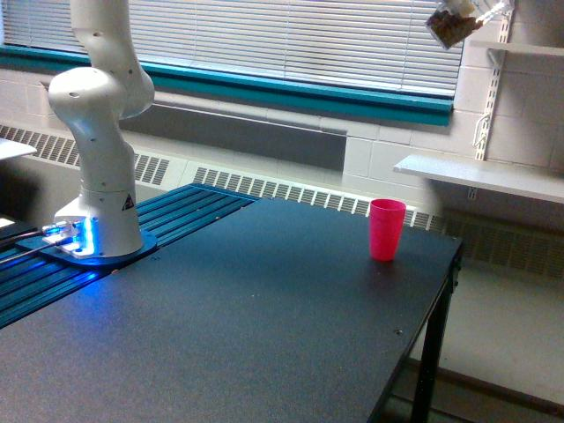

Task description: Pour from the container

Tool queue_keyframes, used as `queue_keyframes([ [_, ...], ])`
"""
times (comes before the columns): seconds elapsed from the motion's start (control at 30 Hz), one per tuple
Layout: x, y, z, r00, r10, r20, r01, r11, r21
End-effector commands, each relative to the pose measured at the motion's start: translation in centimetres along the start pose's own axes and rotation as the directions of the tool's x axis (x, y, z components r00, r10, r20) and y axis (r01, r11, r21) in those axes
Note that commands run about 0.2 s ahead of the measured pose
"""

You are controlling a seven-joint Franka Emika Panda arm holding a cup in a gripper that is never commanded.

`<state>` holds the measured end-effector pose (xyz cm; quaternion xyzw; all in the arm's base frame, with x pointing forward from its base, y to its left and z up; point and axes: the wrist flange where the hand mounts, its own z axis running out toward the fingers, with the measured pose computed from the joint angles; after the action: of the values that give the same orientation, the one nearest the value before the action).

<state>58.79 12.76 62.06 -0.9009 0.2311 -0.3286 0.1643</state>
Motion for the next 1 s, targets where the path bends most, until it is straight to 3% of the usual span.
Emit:
queue_keyframes([
  [0.03,1.0,-0.1,-1.9,0.999,0.010,-0.034,-0.010,1.000,0.010],
  [0.43,-1.0,-0.6,-1.5,0.999,-0.047,-0.016,0.046,0.998,-0.031],
  [1.0,-9.2,-1.2,0.6,0.992,-0.109,0.059,0.113,0.991,-0.074],
])
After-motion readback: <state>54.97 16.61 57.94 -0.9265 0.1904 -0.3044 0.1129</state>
